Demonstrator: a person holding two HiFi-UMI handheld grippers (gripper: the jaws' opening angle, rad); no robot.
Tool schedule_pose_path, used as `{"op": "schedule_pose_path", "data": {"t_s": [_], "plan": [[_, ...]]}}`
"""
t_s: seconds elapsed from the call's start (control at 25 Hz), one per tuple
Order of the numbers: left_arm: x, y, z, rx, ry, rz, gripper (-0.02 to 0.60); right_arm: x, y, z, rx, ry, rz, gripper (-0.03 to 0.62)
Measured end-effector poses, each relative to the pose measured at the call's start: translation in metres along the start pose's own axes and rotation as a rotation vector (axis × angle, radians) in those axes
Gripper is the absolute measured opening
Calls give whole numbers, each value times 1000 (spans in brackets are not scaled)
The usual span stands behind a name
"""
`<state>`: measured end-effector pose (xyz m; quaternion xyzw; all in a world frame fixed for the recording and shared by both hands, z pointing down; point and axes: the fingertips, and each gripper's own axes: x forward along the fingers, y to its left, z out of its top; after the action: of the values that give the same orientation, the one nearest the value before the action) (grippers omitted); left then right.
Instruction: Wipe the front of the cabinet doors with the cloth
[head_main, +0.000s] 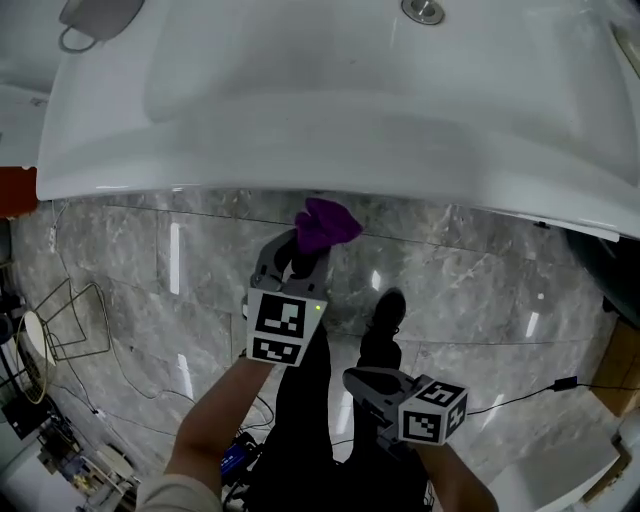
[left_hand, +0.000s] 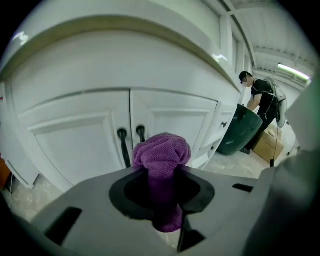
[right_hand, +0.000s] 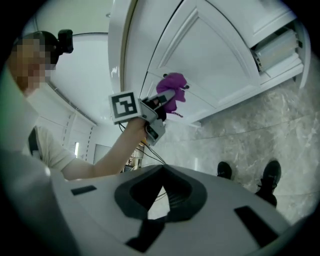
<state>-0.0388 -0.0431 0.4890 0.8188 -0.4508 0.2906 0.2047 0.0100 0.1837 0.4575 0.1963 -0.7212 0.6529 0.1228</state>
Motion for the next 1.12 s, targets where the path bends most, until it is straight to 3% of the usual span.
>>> {"op": "schedule_pose_path", "data": {"t_s": [0.16,0.28,0.68,1.0,1.12], "plan": [[-11,-1,73,91,-117,76,106,-14,7,8,-36,7,9,9],[1,-1,93,99,-113,103,106,-28,5,10,-41,18,9,9],[47,2,64,44,-63,158,106,-66,-25,15,-14,38,31,9],[100,-15,13,55,88,-21,104,-45,-30,22,26,-45,9,9],[112,-16,-4,-28,115,-51,104,-32,-16,15,22,-47,13,9]]}}
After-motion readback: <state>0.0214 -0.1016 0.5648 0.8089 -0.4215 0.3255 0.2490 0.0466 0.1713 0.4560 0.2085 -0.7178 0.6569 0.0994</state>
